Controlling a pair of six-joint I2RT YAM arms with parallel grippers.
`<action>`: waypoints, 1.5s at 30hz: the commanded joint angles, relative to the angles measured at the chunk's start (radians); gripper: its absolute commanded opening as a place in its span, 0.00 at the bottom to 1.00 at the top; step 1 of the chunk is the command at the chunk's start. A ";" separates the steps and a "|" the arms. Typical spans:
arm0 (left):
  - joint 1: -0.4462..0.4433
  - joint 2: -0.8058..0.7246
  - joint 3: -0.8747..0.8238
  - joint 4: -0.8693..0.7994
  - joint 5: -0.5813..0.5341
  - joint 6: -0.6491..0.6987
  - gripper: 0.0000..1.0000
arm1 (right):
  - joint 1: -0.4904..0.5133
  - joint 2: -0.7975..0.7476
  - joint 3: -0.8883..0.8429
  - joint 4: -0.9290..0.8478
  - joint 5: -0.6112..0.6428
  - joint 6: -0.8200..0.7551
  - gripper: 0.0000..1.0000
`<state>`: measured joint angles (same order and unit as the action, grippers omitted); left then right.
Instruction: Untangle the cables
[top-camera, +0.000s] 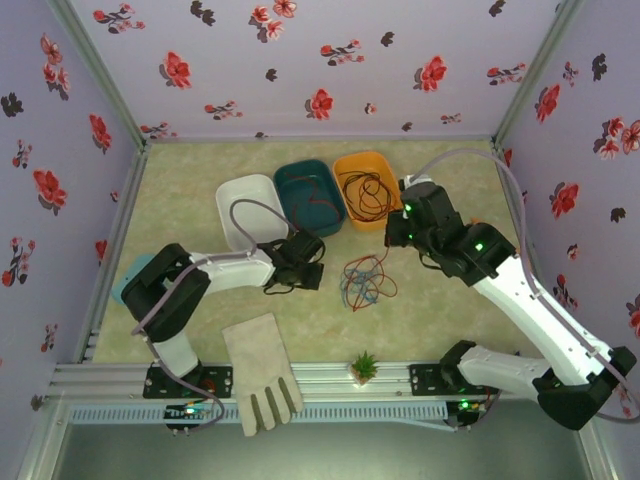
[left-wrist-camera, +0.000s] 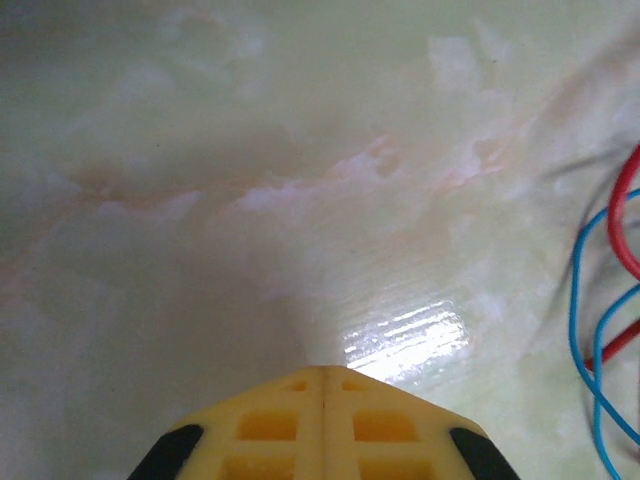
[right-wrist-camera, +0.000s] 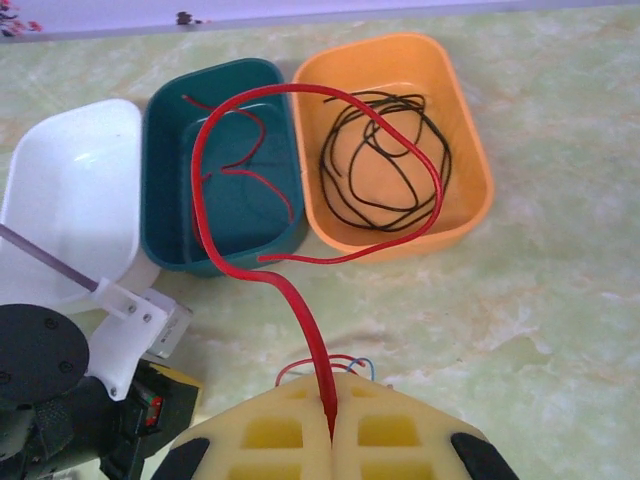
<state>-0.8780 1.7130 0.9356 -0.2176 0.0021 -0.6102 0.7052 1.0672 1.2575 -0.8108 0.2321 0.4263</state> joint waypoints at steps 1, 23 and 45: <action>0.003 -0.069 -0.011 0.015 -0.001 0.013 0.11 | 0.000 -0.026 0.014 0.092 -0.082 -0.063 0.05; 0.134 -0.309 -0.040 0.316 0.063 0.198 0.94 | 0.002 0.025 0.061 0.202 -0.276 -0.093 0.04; 0.062 -0.003 -0.038 0.498 0.297 0.141 0.51 | 0.004 0.052 0.224 0.203 -0.279 -0.125 0.04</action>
<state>-0.8082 1.6905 0.8745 0.2817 0.2817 -0.4660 0.7052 1.1202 1.4208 -0.6037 -0.0780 0.3355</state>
